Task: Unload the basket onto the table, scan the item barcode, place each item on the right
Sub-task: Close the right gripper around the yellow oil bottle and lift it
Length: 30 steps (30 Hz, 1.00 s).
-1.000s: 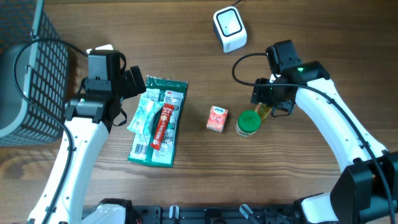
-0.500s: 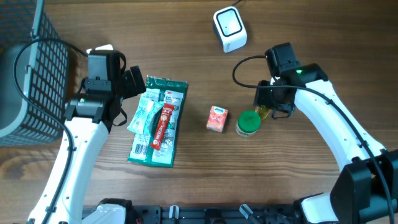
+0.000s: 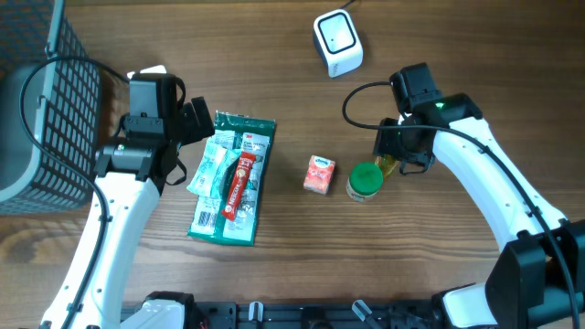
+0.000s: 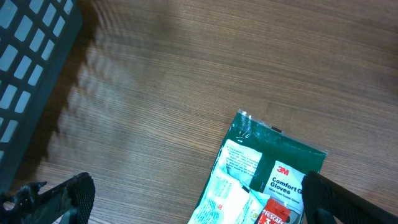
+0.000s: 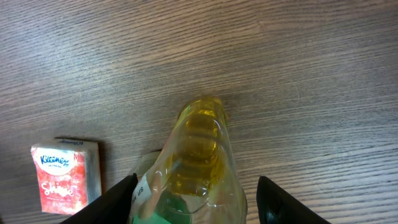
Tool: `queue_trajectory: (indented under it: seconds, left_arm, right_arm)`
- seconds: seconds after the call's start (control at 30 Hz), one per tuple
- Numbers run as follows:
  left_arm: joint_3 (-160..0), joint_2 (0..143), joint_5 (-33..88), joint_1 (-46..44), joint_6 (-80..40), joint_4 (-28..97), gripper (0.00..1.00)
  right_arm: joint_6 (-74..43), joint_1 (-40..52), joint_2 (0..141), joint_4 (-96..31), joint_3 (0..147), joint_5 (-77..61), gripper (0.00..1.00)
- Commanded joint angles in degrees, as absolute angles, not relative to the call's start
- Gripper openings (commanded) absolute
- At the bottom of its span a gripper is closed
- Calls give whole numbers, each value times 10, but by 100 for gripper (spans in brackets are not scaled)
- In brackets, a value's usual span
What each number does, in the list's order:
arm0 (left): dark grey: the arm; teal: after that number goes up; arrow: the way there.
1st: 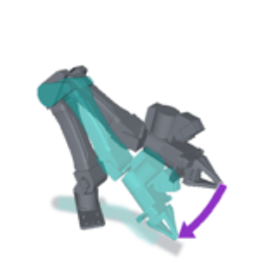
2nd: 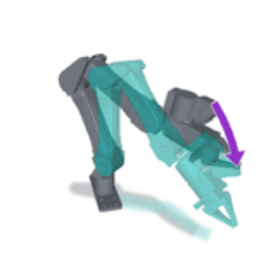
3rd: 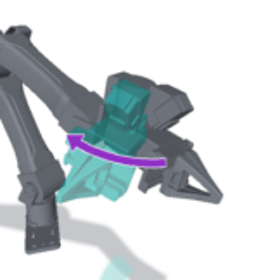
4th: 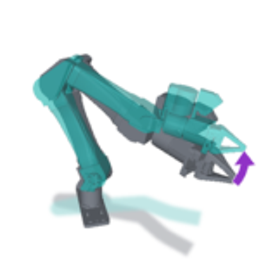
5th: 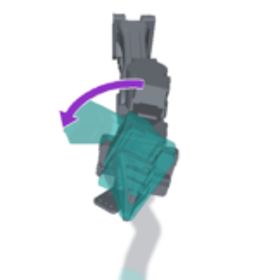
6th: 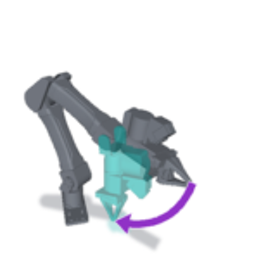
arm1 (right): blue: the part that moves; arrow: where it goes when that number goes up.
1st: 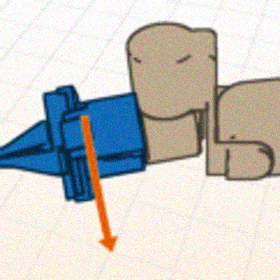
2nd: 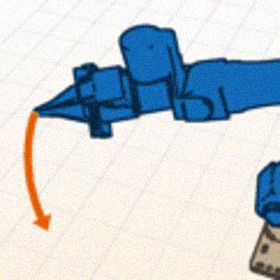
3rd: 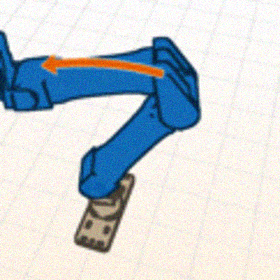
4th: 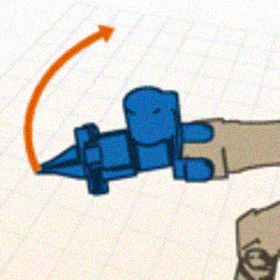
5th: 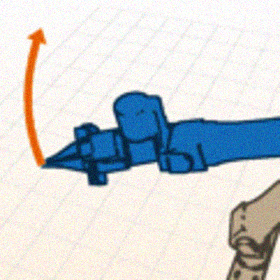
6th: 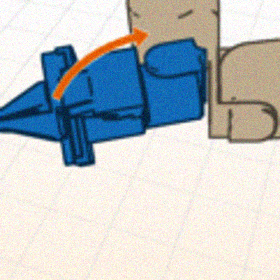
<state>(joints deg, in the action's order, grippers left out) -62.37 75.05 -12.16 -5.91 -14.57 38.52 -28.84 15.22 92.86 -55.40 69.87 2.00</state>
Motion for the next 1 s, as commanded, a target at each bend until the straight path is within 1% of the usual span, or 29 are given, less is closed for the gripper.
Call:
queue_trajectory:
  seconds: [0.0, 0.1, 0.3, 0.4, 0.63, 0.7, 0.87, 0.97]
  left_arm:
    - [-630, 749, -125, -57, -155, 383, 100]
    - [-630, 749, -125, -57, -155, 383, 100]
    - [-630, 749, -125, -57, -155, 383, 100]
    - [-630, 749, -125, -57, -155, 383, 100]
    - [-630, 749, -125, -57, -155, 383, 100]
    - [-630, 749, -125, -57, -155, 383, 100]
    - [-630, 749, -125, -57, -155, 383, 100]
    - [-630, 749, -125, -57, -155, 383, 100]
  right_arm:
    - [-305, 156, 938, -553, 696, 30, 62]
    - [-325, 156, 938, -552, 696, 30, 61]
    - [-326, 164, 938, -548, 696, 37, 61]
    - [-331, 166, 939, -548, 696, 37, 56]
    - [-332, 166, 952, -530, 677, 37, 56]
    - [-332, 166, 953, -526, 676, 37, 52]
    - [-332, 165, 949, -523, 676, 37, 51]
    - [-329, 161, 946, -533, 680, 36, 47]
